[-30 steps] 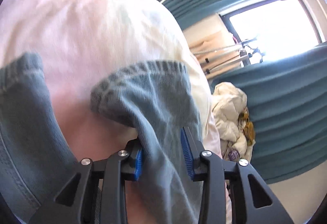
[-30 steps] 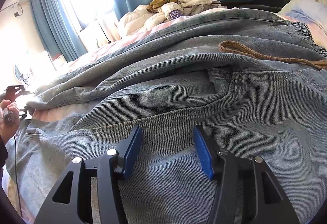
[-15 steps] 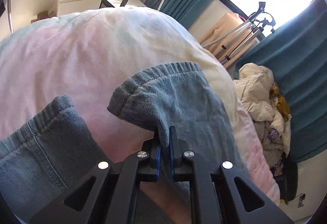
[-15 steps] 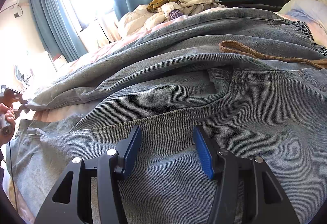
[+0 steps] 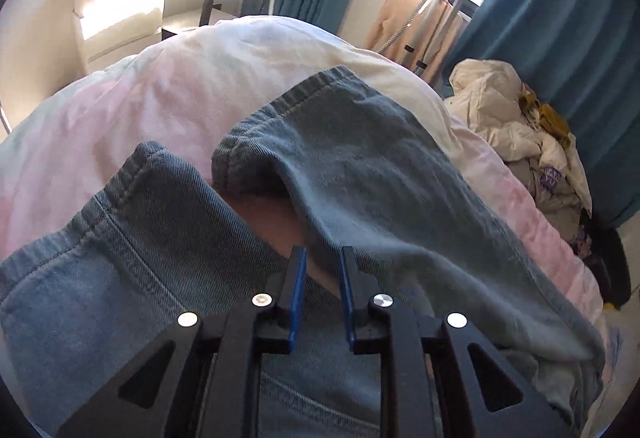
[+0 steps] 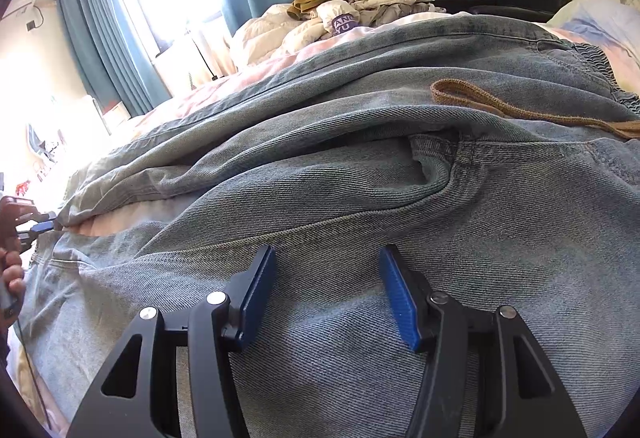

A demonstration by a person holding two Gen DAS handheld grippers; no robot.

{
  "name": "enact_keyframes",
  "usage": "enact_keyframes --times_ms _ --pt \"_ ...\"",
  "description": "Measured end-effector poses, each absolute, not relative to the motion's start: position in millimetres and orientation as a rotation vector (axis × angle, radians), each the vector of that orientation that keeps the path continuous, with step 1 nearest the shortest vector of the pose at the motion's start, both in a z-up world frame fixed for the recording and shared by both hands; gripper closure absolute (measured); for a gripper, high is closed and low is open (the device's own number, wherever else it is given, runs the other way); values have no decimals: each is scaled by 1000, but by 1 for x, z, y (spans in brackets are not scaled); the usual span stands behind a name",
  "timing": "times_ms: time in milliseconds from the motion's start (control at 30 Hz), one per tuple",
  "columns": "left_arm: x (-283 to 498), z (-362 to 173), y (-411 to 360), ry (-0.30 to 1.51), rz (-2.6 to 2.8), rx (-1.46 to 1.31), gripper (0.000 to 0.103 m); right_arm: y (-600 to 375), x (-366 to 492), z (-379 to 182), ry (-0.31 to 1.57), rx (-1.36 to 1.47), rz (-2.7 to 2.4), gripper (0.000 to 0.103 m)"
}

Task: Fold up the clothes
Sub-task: 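Lay the legs down on the duvet and open the left tool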

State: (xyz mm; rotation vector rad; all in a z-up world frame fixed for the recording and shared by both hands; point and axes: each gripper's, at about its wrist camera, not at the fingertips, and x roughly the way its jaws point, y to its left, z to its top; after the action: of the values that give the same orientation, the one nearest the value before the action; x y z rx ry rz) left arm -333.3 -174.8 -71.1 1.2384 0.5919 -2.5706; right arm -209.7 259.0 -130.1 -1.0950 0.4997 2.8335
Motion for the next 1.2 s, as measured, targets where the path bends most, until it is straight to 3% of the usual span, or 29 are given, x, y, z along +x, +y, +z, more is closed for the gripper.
enact_keyframes --times_ms 333,533,1000,1200 --pt "-215 -60 -63 205 -2725 1422 85 259 -173 -85 364 -1023 2908 48" --pt "-154 -41 -19 41 -2810 1376 85 280 -142 -36 446 -1026 2947 48" --pt "-100 -32 -38 135 -2867 1311 82 351 -36 27 423 -962 2859 48" --pt "-90 -35 -49 216 -2913 1212 78 395 -14 7 590 -958 2732 48"
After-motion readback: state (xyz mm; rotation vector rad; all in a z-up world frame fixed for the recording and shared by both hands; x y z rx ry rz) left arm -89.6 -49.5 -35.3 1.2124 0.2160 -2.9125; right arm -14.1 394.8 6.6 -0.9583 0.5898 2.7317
